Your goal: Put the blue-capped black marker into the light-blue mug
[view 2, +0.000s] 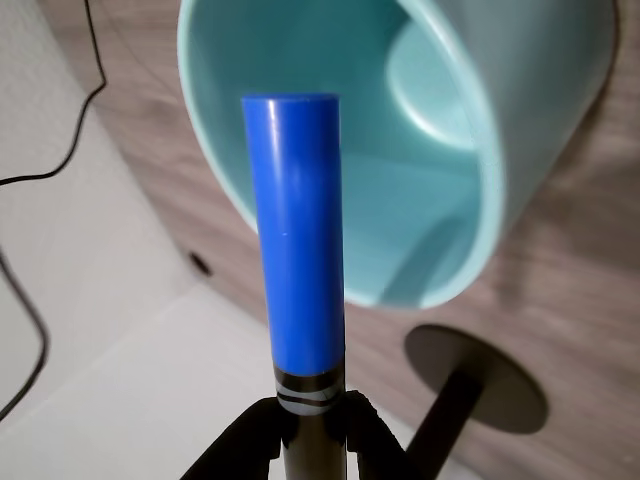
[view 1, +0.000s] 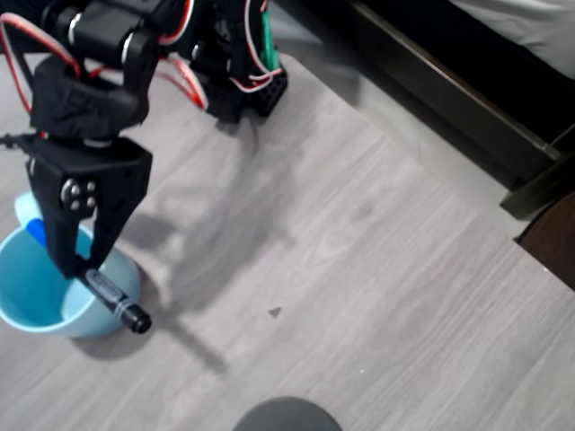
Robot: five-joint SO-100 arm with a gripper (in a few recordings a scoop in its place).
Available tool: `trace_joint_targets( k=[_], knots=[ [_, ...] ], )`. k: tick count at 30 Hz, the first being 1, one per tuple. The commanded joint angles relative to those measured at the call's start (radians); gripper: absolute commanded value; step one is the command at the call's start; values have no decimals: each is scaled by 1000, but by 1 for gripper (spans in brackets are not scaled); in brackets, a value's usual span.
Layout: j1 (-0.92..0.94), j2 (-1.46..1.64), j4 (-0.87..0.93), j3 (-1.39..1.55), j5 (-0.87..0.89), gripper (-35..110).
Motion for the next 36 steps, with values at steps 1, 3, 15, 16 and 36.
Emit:
trace_joint_targets(
  k=[1, 3, 15, 16, 36],
  knots=[
    [-3, -9, -34, 0, 31, 0],
    [2, -14, -55, 9, 46, 0],
    [17, -31, -164, 67, 92, 0],
    [17, -32, -166, 67, 92, 1],
    [-101, 41, -104, 71, -11, 21]
  ],
)
